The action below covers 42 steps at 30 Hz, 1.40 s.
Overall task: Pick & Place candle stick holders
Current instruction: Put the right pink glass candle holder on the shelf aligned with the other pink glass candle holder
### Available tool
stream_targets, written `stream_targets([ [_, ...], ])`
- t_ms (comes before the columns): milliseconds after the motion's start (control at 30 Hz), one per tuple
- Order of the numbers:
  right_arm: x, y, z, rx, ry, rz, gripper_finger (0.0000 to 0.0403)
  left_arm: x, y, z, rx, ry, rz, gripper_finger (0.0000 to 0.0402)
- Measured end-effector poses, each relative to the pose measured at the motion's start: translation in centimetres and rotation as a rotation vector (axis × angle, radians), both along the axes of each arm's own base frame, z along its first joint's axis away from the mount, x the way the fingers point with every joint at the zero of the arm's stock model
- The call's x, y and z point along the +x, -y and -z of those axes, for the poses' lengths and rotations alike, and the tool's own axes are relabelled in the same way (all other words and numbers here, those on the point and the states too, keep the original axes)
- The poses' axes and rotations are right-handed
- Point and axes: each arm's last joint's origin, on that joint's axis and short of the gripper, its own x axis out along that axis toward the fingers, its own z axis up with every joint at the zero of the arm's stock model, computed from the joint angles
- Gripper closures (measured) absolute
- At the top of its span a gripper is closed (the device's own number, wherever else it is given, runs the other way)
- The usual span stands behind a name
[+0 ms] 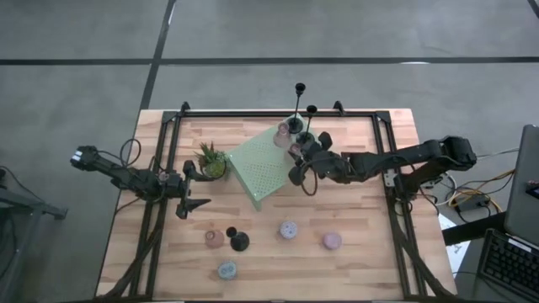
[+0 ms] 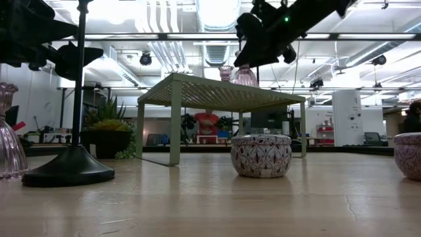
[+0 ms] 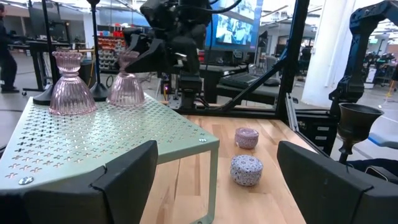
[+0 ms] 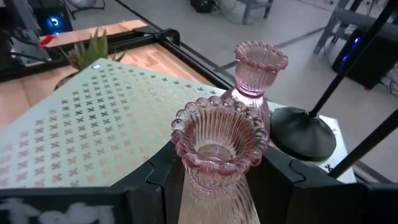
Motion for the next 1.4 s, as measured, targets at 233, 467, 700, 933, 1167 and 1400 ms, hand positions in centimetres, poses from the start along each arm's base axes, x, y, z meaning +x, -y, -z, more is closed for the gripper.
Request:
stream_targets([
  [233, 0.2, 0.9, -0.1, 0.003, 0.022, 0.023, 0.0264, 0.0, 0.0, 0.0, 0.0, 0.0, 0.0, 0.0067],
  [467, 0.1, 1.7, 0.4, 0.006, 0.009, 0.049, 0.0262, 0.0, 0.0, 0.0, 0.0, 0.0, 0.0, 0.0067],
  [700, 0.4, 2.4, 0.9, 0.008, 0.009, 0.069, 0.0262, 0.0, 0.0, 0.0, 0.0, 0.0, 0.0, 0.0067],
  [933, 1.1, 2.5, 1.2, 0.011, 0.039, 0.052, 0.0262, 0.0, 0.0, 0.0, 0.0, 0.0, 0.0, 0.0067],
  [1167, 1.2, 3.0, 1.3, 0.003, 0.041, 0.066, 0.0262, 0.0, 0.0, 0.0, 0.0, 0.0, 0.0, 0.0067],
  [1400, 1.1, 3.4, 1.2, 0.003, 0.045, 0.077, 0.0261, 0.0, 0.0, 0.0, 0.0, 0.0, 0.0, 0.0067],
])
